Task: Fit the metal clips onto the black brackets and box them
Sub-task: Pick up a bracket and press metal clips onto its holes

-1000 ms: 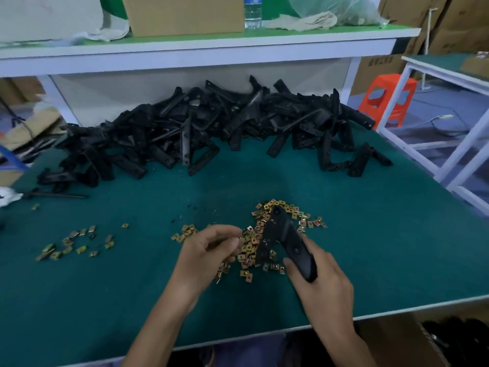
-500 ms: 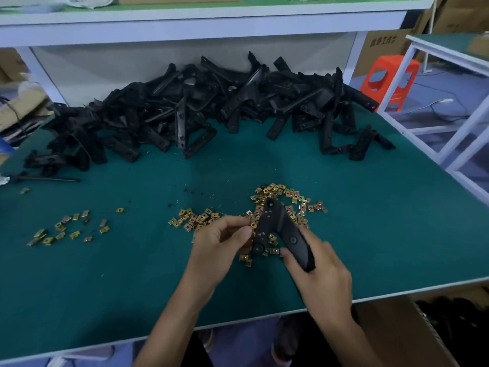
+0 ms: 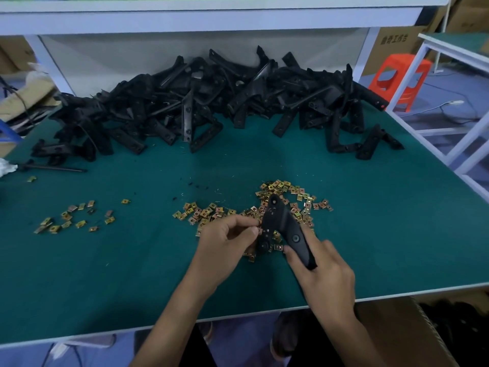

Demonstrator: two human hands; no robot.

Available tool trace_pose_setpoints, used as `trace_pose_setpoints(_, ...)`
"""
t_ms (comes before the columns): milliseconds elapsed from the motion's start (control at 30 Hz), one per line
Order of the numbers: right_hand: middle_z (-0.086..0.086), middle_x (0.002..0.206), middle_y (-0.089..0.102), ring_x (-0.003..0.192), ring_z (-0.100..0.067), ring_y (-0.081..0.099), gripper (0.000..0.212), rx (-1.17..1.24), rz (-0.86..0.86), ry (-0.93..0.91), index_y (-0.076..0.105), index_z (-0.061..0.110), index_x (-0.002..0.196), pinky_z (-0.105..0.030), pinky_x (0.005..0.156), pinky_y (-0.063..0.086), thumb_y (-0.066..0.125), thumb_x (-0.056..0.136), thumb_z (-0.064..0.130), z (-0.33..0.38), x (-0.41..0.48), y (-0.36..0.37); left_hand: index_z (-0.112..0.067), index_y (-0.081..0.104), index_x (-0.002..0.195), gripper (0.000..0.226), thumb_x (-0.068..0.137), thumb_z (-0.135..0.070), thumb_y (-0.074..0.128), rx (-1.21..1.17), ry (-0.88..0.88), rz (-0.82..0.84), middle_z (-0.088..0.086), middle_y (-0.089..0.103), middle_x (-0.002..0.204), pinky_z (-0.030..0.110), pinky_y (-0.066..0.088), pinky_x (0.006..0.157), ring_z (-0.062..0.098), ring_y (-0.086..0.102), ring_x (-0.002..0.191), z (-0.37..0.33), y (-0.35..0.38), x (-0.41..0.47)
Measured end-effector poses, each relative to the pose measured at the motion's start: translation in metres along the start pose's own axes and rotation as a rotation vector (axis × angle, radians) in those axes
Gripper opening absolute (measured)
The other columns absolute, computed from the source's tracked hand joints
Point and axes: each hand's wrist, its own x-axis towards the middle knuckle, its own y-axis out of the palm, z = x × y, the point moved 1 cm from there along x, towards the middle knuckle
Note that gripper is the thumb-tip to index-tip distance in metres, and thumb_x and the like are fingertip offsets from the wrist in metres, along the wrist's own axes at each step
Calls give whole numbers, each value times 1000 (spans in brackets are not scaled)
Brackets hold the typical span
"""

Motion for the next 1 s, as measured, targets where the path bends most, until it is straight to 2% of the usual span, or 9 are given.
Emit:
trace_pose_setpoints(133, 2, 76, 58, 55, -26, 60, 52, -4, -10, -40, 71, 21, 128, -38, 47, 52, 70, 83, 46, -1, 0, 1, -39, 72, 100, 21, 83, -27, 71, 13, 10, 88, 1, 75, 85, 29, 59, 77, 12, 70, 79, -6, -3, 2)
trace_pose_setpoints(267, 1, 76, 57, 55, -25, 61, 53, -7, 13, -66, 71, 18, 129, -39, 45, 50, 72, 83, 44, -3, 0, 2, -38, 62, 115, 37, 86, -18, 72, 10, -26, 228, 2, 72, 79, 20, 54, 70, 14, 68, 76, -11, -5, 6)
trace_pose_setpoints(433, 7, 77, 53, 60, -23, 60, 53, 55, 19, 8, 68, 27, 132, -38, 52, 51, 66, 84, 50, -3, 2, -1, -32, 64, 115, 25, 93, -23, 69, 93, -16, 300, 0, 76, 87, 22, 55, 74, 10, 69, 79, -17, -4, 15)
trace_pose_setpoints(533, 12, 77, 46, 61, -20, 57, 54, 68, 25, 43, 63, 36, 135, -36, 55, 50, 59, 86, 58, 0, 2, -3, -33, 70, 104, 11, 100, -29, 60, 215, 24, 225, -9, 76, 91, 22, 55, 75, 4, 69, 82, -15, -10, 29)
trace_pose_setpoints(633, 10, 78, 48, 63, -21, 58, 56, 54, 11, 78, 63, 36, 135, -38, 58, 51, 55, 86, 60, -1, 3, -4, -31, 70, 102, 14, 102, -28, 56, 614, 138, 9, -19, 72, 94, 26, 54, 83, -4, 65, 87, -8, -12, 50)
trace_pose_setpoints(700, 9, 79, 50, 66, -21, 59, 59, 59, 23, 101, 62, 35, 137, -38, 60, 51, 53, 85, 62, -1, 3, -3, -24, 71, 111, 17, 102, -27, 57, 792, 182, -32, -12, 72, 106, 31, 54, 90, 5, 65, 97, -5, -9, 62)
trace_pose_setpoints(833, 7, 81, 53, 69, -23, 61, 59, 66, 28, 101, 61, 38, 136, -40, 62, 52, 52, 85, 65, -1, 3, -4, -22, 65, 132, 34, 104, -35, 52, 1056, 212, 92, 9, 62, 122, 41, 43, 99, 29, 49, 117, 4, 0, 74)
trace_pose_setpoints(900, 6, 80, 53, 69, -23, 61, 59, 60, 30, 104, 61, 37, 136, -39, 63, 52, 52, 85, 64, -1, 2, -4, -23, 68, 127, 30, 104, -35, 52, 1097, 245, 101, 7, 62, 118, 37, 40, 92, 28, 49, 114, 7, 4, 72)
trace_pose_setpoints(1000, 5, 80, 54, 70, -24, 62, 55, 45, 28, 113, 63, 35, 137, -40, 63, 52, 64, 86, 56, 0, 2, -3, -21, 70, 109, 15, 100, -28, 61, 970, 228, 75, 2, 64, 107, 34, 41, 87, 24, 52, 107, 7, 6, 71)
